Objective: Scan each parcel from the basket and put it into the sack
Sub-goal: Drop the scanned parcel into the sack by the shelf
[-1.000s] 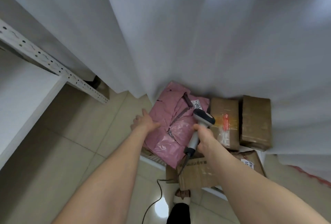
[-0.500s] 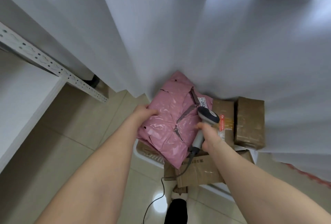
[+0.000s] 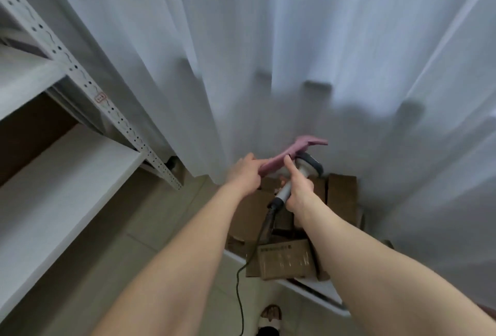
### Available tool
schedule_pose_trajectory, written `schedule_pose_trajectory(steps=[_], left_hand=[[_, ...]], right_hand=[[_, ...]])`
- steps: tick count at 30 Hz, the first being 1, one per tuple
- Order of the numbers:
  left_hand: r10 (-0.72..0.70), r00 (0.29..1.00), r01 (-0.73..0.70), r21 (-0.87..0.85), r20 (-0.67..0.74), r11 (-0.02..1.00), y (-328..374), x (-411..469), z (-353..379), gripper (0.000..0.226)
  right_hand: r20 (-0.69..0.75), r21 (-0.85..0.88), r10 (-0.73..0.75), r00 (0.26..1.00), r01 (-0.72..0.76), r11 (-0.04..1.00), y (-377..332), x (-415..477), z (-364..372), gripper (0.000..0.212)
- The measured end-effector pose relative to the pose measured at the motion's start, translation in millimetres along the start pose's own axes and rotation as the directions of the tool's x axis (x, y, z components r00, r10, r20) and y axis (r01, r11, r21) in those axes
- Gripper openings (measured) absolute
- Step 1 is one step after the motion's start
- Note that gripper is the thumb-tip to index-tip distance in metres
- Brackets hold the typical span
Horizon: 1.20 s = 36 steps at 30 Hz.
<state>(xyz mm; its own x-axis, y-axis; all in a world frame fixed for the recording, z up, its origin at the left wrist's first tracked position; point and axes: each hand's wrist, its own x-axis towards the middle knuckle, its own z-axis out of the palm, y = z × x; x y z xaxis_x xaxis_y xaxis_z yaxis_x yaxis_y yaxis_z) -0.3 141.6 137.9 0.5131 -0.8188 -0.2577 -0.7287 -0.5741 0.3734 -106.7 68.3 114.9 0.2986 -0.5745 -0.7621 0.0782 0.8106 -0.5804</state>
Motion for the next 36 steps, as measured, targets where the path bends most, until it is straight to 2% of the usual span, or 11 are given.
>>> schedule_pose_trajectory(steps=[3, 6, 8, 10, 12, 15, 18, 24, 27, 30, 36], left_hand=[[0.087, 0.992, -0.071, 0.156, -0.095, 0.985, 31, -41, -5, 0.065], [0.162, 0.982, -0.142, 0.185, -0.101, 0.972, 48, -71, -13, 0.064], [0.158, 0.987, -0.156, 0.099, -0.022, 0.983, 53, -87, -22, 0.064], [0.122, 0.988, -0.102, -0.183, 0.098, 0.978, 55, -106, -35, 0.059], [0.045, 0.975, 0.052, -0.42, 0.218, 0.906, 46, -121, -49, 0.048], [-0.254, 0.966, 0.253, -0.417, 0.054, 0.873, 15, -128, -68, 0.052], [-0.59, 0.802, 0.504, -0.423, -0.094, 0.753, -24, -138, -81, 0.085], [-0.703, 0.711, 0.501, -0.696, -0.008, 0.514, -85, -156, -91, 0.134], [-0.66, 0.75, 0.471, -0.669, -0.039, 0.575, -84, -175, -113, 0.116], [-0.574, 0.819, 0.352, -0.773, -0.02, 0.528, -80, -194, -133, 0.068], [-0.566, 0.82, 0.188, -0.895, -0.084, 0.406, -91, -213, -147, 0.016]], right_hand=[[0.008, 0.11, 0.012, 1.0, -0.012, 0.994, -7, -39, -7, 0.084], [0.059, 0.215, 0.017, 0.998, -0.029, 0.976, -12, -66, -14, 0.065], [0.041, 0.201, 0.003, 0.999, -0.011, 0.98, -13, -81, -16, 0.042], [-0.001, 0.142, -0.006, 1.0, 0.006, 0.99, -12, -93, -19, 0.026], [-0.015, 0.089, -0.016, 1.0, 0.017, 0.996, -12, -105, -23, 0.024], [0.004, 0.058, -0.063, 0.998, 0.063, 0.996, -18, -123, -25, 0.024], [0.033, 0.056, -0.09, 0.995, 0.088, 0.995, -18, -136, -18, 0.02], [0.08, 0.005, -0.103, 0.991, 0.103, 0.995, 2, -163, 0, 0.029], [0.123, -0.009, -0.09, 0.988, 0.092, 0.996, 9, -168, 9, 0.049], [0.141, -0.056, -0.079, 0.987, 0.088, 0.995, 12, -160, 16, 0.069], [0.062, -0.152, -0.087, 0.994, 0.096, 0.984, 14, -187, 26, 0.049]])
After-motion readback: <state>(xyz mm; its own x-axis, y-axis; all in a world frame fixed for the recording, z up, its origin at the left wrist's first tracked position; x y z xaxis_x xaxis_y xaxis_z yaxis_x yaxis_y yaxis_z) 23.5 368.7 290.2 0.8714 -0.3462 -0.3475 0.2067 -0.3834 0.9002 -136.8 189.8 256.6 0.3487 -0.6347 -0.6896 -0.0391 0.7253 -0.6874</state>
